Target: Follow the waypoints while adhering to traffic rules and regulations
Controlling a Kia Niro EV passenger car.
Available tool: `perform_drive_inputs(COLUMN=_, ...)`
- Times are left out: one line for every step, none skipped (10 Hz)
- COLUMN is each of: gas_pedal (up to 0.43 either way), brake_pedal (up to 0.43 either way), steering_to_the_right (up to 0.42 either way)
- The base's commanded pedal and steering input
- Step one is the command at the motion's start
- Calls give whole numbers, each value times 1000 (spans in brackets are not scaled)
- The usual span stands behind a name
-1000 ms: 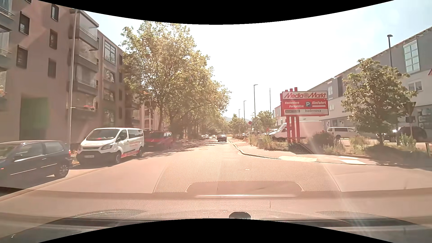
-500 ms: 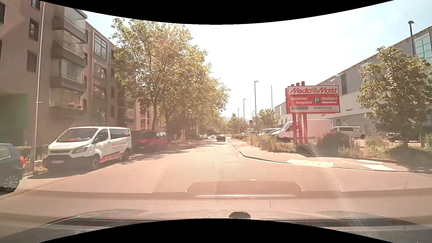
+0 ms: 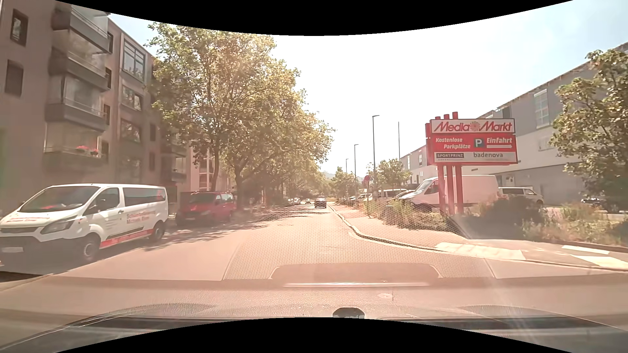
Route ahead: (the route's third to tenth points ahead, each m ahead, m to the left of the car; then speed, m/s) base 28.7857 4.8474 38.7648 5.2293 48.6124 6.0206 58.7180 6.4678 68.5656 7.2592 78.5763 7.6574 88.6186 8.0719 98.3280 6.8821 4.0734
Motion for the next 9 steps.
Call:
perform_drive_inputs(gas_pedal=268, brake_pedal=0, steering_to_the_right=0)
perform_drive_inputs(gas_pedal=268, brake_pedal=0, steering_to_the_right=-5)
perform_drive_inputs(gas_pedal=268, brake_pedal=0, steering_to_the_right=-6)
perform_drive_inputs(gas_pedal=268, brake_pedal=0, steering_to_the_right=2)
perform_drive_inputs(gas_pedal=268, brake_pedal=0, steering_to_the_right=6)
perform_drive_inputs(gas_pedal=268, brake_pedal=0, steering_to_the_right=5)
perform_drive_inputs(gas_pedal=268, brake_pedal=0, steering_to_the_right=-2)
perform_drive_inputs(gas_pedal=268, brake_pedal=0, steering_to_the_right=-14)
perform_drive_inputs(gas_pedal=268, brake_pedal=0, steering_to_the_right=-19)
